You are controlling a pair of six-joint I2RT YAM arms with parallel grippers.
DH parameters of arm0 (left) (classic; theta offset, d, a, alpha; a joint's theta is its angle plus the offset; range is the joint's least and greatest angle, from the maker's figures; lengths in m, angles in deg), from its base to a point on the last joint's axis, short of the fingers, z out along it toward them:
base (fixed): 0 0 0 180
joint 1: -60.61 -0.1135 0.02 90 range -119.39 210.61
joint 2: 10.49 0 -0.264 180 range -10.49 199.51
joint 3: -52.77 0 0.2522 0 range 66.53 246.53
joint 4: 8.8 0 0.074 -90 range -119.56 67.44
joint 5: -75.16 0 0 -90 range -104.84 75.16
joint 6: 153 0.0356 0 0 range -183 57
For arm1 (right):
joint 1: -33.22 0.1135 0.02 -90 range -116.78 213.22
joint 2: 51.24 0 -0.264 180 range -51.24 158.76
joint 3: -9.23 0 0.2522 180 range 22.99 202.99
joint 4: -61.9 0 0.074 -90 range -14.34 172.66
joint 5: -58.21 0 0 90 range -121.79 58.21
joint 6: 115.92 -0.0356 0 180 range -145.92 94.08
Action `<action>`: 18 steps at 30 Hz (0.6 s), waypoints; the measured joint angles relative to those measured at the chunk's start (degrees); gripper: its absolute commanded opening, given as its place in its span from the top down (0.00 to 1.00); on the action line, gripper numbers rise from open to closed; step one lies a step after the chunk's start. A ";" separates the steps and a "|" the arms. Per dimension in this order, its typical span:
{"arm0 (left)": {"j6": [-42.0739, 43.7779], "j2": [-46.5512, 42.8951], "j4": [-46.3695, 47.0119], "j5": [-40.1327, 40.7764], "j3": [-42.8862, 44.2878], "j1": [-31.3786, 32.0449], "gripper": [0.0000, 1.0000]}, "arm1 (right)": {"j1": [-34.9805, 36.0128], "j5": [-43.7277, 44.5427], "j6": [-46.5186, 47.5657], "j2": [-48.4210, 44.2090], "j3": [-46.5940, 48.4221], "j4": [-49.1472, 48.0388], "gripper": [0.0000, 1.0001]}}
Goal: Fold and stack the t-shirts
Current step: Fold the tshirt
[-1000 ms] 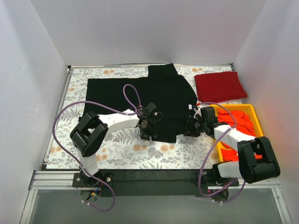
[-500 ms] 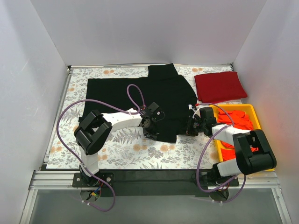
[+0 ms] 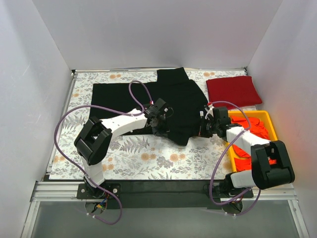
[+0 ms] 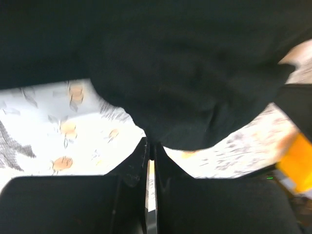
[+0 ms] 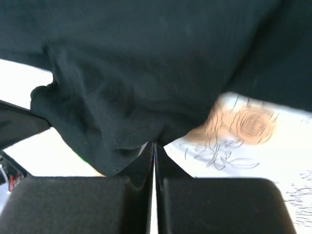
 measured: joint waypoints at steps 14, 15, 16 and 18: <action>3.65 2.12 4.35 -2.51 9.42 -10.29 1.00 | -0.37 3.10 6.97 10.54 23.02 9.16 0.99; 3.93 2.82 4.72 -2.54 10.23 -10.80 1.00 | -0.37 3.10 7.32 12.00 24.63 9.66 0.99; 4.26 3.58 5.27 -2.56 10.91 -11.26 1.00 | -0.37 3.06 7.52 13.18 26.01 10.19 0.99; 4.76 4.90 6.14 -2.58 11.76 -12.00 1.00 | -0.37 3.04 7.89 15.45 28.44 10.69 0.99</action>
